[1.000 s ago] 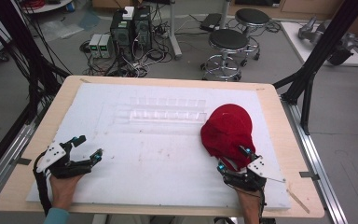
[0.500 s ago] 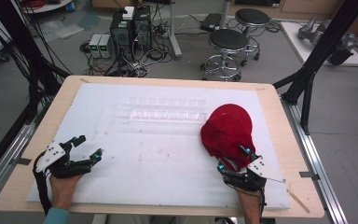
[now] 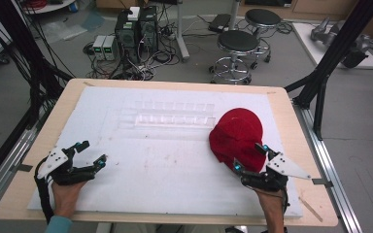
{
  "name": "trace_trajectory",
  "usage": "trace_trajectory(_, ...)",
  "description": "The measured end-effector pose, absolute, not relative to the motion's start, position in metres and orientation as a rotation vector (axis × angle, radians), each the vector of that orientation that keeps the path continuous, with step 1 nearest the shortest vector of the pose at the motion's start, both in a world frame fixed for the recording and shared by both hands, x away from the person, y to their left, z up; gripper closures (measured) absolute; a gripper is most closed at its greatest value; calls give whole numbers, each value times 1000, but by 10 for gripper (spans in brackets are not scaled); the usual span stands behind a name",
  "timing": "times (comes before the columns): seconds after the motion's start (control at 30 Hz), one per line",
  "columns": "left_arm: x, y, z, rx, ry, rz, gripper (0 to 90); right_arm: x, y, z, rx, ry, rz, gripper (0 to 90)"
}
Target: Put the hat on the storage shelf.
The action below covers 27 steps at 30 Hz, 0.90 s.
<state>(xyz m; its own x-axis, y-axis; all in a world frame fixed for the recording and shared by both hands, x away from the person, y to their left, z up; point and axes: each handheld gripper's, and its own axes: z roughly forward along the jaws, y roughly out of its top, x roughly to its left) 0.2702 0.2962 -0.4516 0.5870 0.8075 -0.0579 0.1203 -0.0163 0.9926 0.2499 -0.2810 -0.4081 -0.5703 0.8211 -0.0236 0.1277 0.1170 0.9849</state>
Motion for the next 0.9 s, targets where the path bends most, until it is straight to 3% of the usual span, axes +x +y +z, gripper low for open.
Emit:
trace_trajectory(0.43,270,296,-452,1517,820,662,136,278,-309,-382,917,1927,1369,94)
trace_trajectory(0.8,270,296,-452,1516,819,663,136,297,-329,-381,956,2030,1249,95)
trace_trajectory(0.9,270,296,-452,1516,819,663,136,298,-333,-386,958,2044,1241,154)
